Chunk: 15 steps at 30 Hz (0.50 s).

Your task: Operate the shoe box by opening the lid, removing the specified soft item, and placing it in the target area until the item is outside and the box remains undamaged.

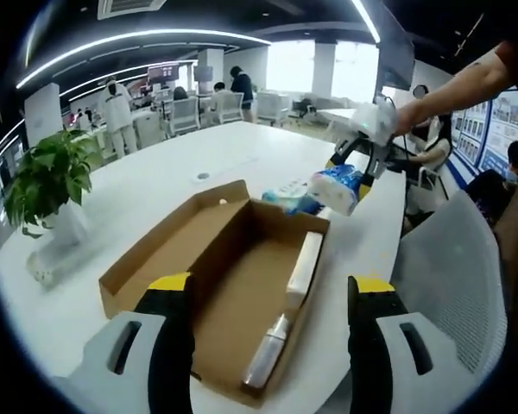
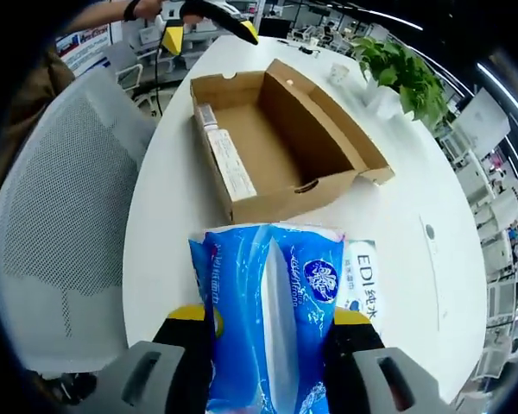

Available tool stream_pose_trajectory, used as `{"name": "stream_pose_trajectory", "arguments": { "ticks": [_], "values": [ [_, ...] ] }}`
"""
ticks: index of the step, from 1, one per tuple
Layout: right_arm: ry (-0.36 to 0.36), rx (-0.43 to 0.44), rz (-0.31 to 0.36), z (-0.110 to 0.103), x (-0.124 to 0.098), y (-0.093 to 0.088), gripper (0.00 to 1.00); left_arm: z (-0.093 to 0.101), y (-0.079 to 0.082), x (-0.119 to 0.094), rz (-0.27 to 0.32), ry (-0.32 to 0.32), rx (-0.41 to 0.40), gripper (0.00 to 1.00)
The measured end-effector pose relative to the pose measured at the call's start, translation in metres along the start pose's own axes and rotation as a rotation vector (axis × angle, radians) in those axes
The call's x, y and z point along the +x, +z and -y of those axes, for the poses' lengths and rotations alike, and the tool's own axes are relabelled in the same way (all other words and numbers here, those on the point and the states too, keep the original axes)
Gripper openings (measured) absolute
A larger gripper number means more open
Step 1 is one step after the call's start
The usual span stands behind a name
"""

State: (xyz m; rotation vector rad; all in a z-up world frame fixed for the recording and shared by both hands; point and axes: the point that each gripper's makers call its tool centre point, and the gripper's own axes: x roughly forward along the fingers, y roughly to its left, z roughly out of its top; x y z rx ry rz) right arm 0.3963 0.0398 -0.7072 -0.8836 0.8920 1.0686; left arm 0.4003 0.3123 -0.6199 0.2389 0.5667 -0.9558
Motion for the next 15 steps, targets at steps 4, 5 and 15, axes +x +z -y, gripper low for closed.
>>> {"name": "stream_pose_trajectory", "arguments": {
  "ticks": [4,5,15],
  "values": [
    [0.001,0.019,-0.012,-0.005,0.000,-0.015,0.48,0.002,0.004,0.006,-0.003,-0.013,0.008,0.72],
    [0.002,0.021,-0.015,-0.006,0.000,-0.017,0.48,0.003,0.005,0.007,-0.002,-0.016,0.009,0.72],
    [-0.004,0.035,-0.029,-0.004,-0.008,-0.042,0.48,0.004,0.006,0.013,-0.014,-0.033,0.021,0.72]
  ]
}}
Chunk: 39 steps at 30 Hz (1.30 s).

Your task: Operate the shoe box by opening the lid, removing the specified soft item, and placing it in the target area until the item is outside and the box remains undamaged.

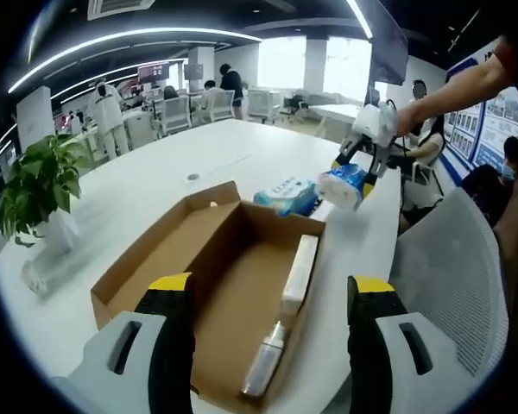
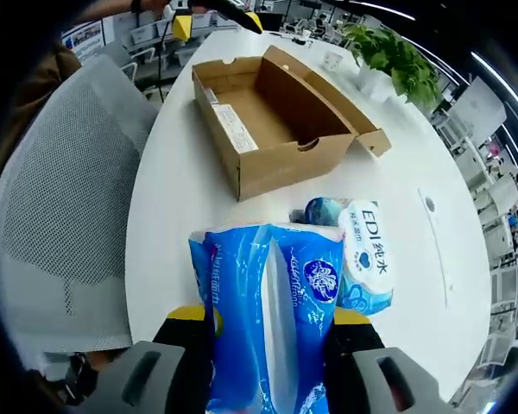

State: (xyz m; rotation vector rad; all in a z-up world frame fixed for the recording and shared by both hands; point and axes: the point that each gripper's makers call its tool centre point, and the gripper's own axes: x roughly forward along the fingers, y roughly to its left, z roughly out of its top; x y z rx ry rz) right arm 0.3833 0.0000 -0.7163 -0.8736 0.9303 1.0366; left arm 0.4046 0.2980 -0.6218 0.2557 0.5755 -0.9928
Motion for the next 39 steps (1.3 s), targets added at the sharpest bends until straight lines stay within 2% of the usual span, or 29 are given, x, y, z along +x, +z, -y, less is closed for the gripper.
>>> {"name": "stream_pose_trajectory", "arguments": {
  "ticks": [7,12,19,29,39],
  "values": [
    [-0.016,0.002,-0.022,0.018,-0.012,-0.020,0.48,0.000,0.000,0.002,-0.003,-0.003,-0.003,0.72],
    [-0.037,0.014,-0.028,0.038,-0.023,-0.036,0.48,-0.001,-0.001,0.000,-0.007,-0.003,-0.009,0.72],
    [-0.054,0.017,-0.051,0.061,-0.027,-0.052,0.48,-0.011,-0.006,-0.009,-0.020,0.016,-0.015,0.72],
    [-0.043,-0.008,-0.088,0.086,-0.015,-0.069,0.48,-0.017,-0.009,-0.019,-0.022,0.041,-0.039,0.73],
    [-0.019,-0.018,-0.116,0.105,0.005,-0.088,0.49,-0.025,-0.017,-0.028,-0.048,0.075,-0.055,0.72]
  ]
}}
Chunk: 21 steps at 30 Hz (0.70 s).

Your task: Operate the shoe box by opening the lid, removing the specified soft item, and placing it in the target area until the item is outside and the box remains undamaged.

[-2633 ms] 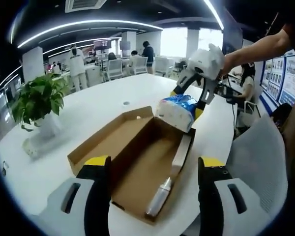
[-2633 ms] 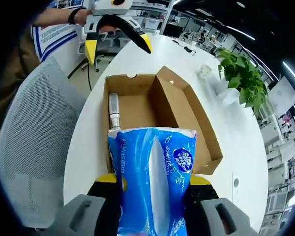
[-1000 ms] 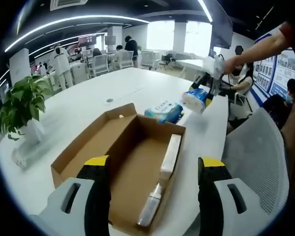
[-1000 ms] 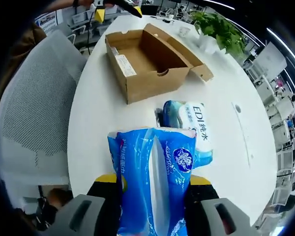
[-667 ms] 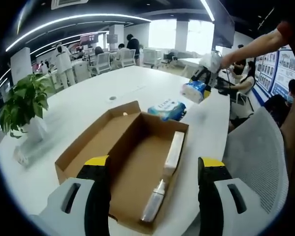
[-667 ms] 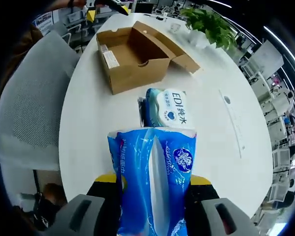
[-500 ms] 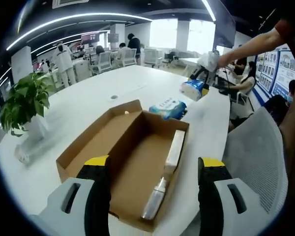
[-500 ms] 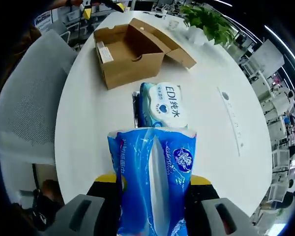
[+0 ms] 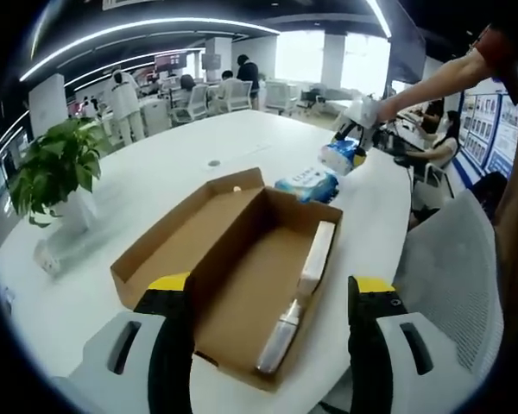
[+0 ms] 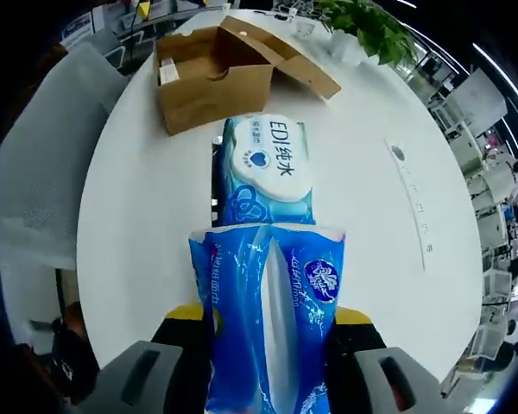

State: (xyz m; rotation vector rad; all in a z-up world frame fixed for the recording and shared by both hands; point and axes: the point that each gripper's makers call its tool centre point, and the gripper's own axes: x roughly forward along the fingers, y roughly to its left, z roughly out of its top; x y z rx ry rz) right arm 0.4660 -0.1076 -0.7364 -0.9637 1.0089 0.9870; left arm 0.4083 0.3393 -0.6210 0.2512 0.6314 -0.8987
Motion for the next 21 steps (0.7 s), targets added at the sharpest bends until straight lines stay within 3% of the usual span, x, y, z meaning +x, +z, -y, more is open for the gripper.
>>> {"name": "stream_pose_trajectory", "arguments": {
  "ticks": [12,21],
  "values": [
    [0.027,-0.014,-0.017,0.001,0.023,-0.014,0.50,-0.002,-0.001,0.004,-0.018,0.011,-0.010,0.72],
    [0.037,-0.016,-0.009,0.004,0.037,-0.015,0.51,-0.003,-0.003,0.009,-0.032,0.018,-0.023,0.72]
  ]
}}
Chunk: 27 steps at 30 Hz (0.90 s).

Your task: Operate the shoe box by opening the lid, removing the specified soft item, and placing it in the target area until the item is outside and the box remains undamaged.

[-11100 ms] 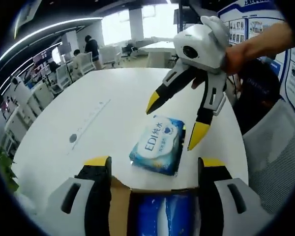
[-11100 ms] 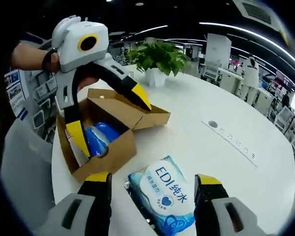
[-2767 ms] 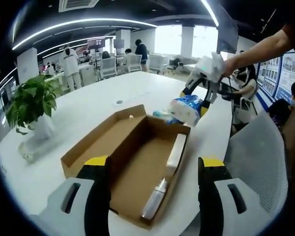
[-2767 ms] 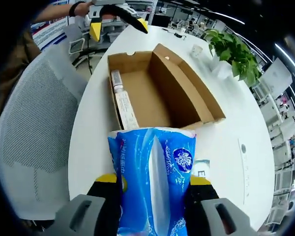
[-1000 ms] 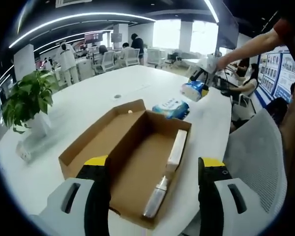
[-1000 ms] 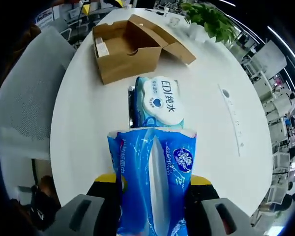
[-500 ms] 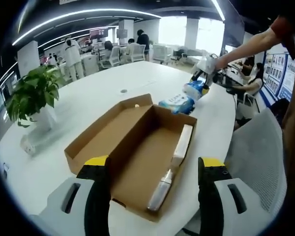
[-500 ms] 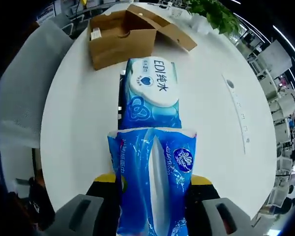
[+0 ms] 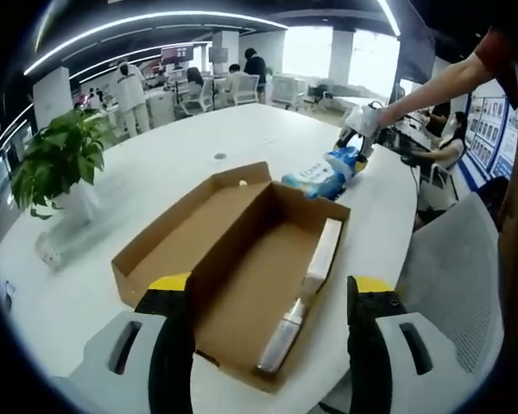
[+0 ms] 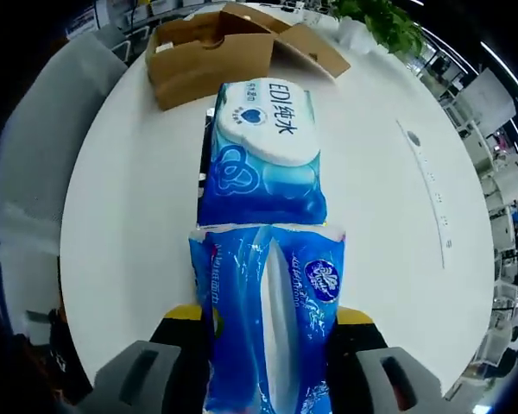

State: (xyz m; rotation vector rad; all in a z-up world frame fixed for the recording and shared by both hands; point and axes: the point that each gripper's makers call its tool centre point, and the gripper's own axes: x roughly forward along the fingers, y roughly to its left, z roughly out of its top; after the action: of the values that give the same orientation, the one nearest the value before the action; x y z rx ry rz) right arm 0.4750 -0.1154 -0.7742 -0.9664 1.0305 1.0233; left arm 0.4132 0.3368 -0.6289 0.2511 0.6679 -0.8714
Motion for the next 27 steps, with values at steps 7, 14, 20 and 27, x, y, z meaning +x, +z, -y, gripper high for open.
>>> {"name": "stream_pose_trajectory", "arguments": {
  "ticks": [7,14,20,27],
  "values": [
    [0.011,-0.009,0.005,0.000,0.006,0.003,0.52,0.000,-0.004,0.000,-0.016,0.003,-0.004,0.72],
    [0.021,-0.029,-0.003,-0.003,0.011,0.000,0.54,0.008,-0.003,0.001,-0.021,0.001,-0.004,0.72],
    [0.019,-0.025,0.001,-0.002,0.010,-0.001,0.56,0.010,-0.005,0.001,-0.031,-0.003,0.001,0.72],
    [0.015,-0.044,-0.001,-0.002,0.008,-0.002,0.57,0.010,-0.005,0.000,-0.033,-0.003,0.003,0.72]
  ]
}}
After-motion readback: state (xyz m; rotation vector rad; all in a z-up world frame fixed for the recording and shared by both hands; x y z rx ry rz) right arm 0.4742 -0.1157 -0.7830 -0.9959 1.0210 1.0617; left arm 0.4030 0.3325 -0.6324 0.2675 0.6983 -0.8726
